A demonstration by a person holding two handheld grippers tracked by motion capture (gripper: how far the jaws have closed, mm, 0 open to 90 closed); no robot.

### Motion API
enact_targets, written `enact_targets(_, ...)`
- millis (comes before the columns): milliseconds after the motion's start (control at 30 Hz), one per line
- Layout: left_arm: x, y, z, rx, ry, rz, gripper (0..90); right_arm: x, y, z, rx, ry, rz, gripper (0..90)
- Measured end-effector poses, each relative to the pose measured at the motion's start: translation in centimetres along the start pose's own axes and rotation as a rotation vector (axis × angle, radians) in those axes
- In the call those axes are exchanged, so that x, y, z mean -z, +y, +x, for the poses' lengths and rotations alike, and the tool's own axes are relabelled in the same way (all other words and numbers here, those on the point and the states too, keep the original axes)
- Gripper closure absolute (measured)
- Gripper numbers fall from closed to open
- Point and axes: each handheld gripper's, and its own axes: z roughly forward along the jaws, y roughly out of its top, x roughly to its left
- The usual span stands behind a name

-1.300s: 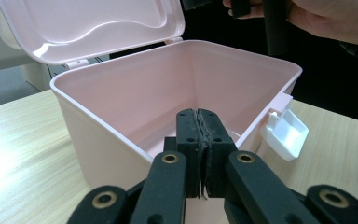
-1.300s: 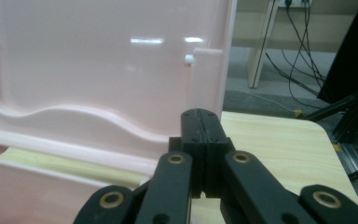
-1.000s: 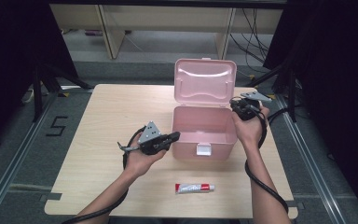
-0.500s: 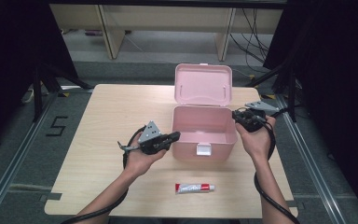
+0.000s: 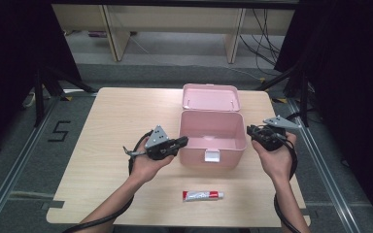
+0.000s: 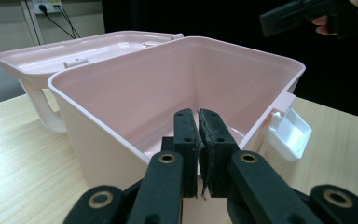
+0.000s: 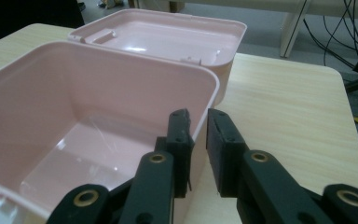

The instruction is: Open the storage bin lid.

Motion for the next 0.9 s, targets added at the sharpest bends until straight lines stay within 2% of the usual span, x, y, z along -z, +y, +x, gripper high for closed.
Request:
enact_targets(100,0.0,0.0,0.0,0.006,-0.001,0.0,85.0,0.8,-0.7,0.2,-0.008,0.003,0.011,79.9)
enact_targets(167,-0.1,0.1,0.0,0.006,-0.003,0.003,84.2,1.4,-1.0,0.3,0.006,0.006,0.036,79.0)
enact_targets(200,-0.1,0.1,0.0,0.008,-0.005,0.005,83.5,1.5,-1.2,0.2,0.029,0.016,0.038,78.2)
enact_targets(233,-0.1,0.1,0.1,0.005,-0.006,0.005,82.9,1.7,-1.5,0.3,0.031,0.008,0.038,77.2)
enact_targets(267,-0.1,0.1,0.0,0.0,-0.003,0.006,82.1,1.8,-1.6,0.2,0.038,0.02,0.046,76.7)
enact_targets(333,-0.1,0.2,0.0,-0.003,0.001,0.007,80.1,2.2,-2.1,0.2,0.028,0.017,0.06,76.0)
enact_targets(367,-0.1,0.2,0.1,-0.001,-0.001,0.007,79.9,2.3,-2.2,-0.1,0.052,0.026,0.063,75.7)
enact_targets(433,0.0,0.2,0.1,-0.007,0.004,0.009,78.3,2.6,-2.6,0.1,0.013,0.022,0.063,74.9)
enact_targets(467,-0.1,0.2,0.1,-0.003,0.002,0.008,77.9,2.8,-2.7,0.0,0.033,0.023,0.063,74.2)
enact_targets(500,-0.1,0.3,0.1,-0.005,0.004,0.008,77.4,2.9,-2.9,0.1,0.013,0.032,0.071,73.7)
enact_targets(533,-0.1,0.3,0.1,-0.006,0.005,0.01,76.5,2.9,-3.0,0.0,0.051,0.017,0.071,73.0)
enact_targets(567,-0.1,0.3,0.2,-0.003,0.005,0.009,76.3,3.0,-3.2,0.3,0.02,0.04,0.09,72.0)
enact_targets(600,-0.1,0.3,0.2,0.001,0.008,0.007,75.9,3.0,-3.4,0.2,0.056,0.036,0.099,71.1)
enact_targets(633,0.0,0.3,0.2,0.001,0.012,0.007,75.5,3.0,-3.6,0.3,0.058,0.03,0.093,70.6)
enact_targets(667,0.0,0.3,0.3,0.003,0.012,0.006,75.2,3.1,-3.7,0.2,0.082,0.037,0.104,70.0)
enact_targets(700,0.0,0.4,0.3,0.004,0.012,0.005,74.7,3.1,-3.9,0.4,0.061,0.043,0.114,69.3)
enact_targets(733,0.0,0.4,0.4,0.004,0.006,-0.006,74.2,3.1,-4.0,0.2,0.091,0.044,0.115,68.5)
enact_targets(767,0.1,0.4,0.4,0.002,0.014,0.004,73.9,3.1,-4.1,0.3,0.086,0.052,0.128,67.8)
enact_targets(800,0.1,0.5,0.4,0.003,0.015,0.004,73.8,3.2,-4.3,0.3,0.102,0.051,0.127,67.4)
enact_targets(833,0.1,0.5,0.4,0.005,0.017,0.004,73.5,3.2,-4.5,0.6,0.068,0.062,0.138,67.2)
enact_targets(867,0.2,0.5,0.5,0.007,0.019,0.003,72.9,3.2,-4.5,0.4,0.103,0.066,0.146,66.9)
enact_targets(900,0.2,0.5,0.5,0.009,0.022,-0.003,72.4,3.1,-4.7,0.5,0.108,0.066,0.146,66.6)
